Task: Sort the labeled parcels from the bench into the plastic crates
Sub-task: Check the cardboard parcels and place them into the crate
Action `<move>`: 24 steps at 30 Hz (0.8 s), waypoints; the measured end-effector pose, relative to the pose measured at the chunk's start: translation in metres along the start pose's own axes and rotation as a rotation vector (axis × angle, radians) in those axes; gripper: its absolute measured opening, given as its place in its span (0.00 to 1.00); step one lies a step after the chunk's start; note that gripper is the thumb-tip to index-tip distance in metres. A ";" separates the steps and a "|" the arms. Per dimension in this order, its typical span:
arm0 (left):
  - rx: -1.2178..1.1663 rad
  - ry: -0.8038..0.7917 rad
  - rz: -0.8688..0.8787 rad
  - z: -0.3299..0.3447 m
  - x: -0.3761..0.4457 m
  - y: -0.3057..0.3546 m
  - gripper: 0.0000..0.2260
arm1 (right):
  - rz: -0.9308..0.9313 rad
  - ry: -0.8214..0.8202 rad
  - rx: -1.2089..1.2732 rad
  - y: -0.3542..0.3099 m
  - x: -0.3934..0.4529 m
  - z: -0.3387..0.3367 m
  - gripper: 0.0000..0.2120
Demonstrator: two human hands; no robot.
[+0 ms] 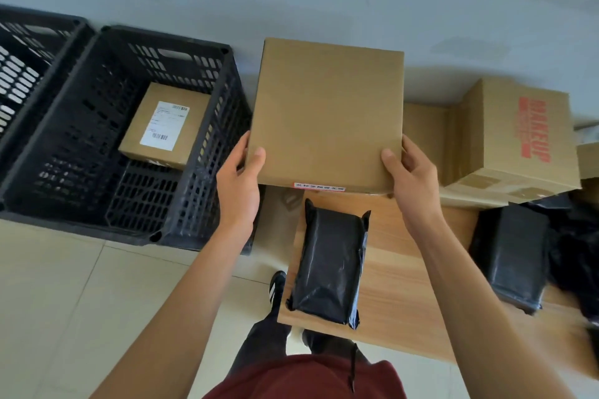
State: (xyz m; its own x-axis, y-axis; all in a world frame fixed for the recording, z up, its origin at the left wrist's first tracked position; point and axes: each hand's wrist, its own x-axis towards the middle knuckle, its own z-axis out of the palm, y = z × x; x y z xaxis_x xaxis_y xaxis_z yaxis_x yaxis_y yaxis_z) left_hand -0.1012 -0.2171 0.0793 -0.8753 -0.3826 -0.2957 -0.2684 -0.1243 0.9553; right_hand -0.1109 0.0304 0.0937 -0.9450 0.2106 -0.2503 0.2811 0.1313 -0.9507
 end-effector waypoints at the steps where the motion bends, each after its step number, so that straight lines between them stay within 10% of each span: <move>1: 0.020 -0.018 0.012 0.005 -0.001 0.001 0.19 | -0.002 0.022 0.008 -0.001 -0.003 -0.006 0.17; 13: 0.285 -0.182 0.136 0.061 -0.017 0.009 0.23 | -0.077 0.162 -0.068 0.010 -0.026 -0.083 0.41; 22: 0.224 -0.289 0.027 0.062 -0.026 0.031 0.11 | -0.008 0.243 0.220 0.001 -0.038 -0.125 0.09; 24: 0.220 -0.267 0.001 0.060 -0.027 0.035 0.13 | 0.029 0.196 0.301 -0.004 -0.039 -0.129 0.16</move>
State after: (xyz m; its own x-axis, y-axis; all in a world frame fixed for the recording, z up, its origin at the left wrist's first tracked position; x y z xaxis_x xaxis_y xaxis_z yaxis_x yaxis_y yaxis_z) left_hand -0.1108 -0.1564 0.1213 -0.9422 -0.1255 -0.3106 -0.3223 0.0874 0.9426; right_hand -0.0539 0.1471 0.1308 -0.8791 0.3954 -0.2661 0.2181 -0.1627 -0.9623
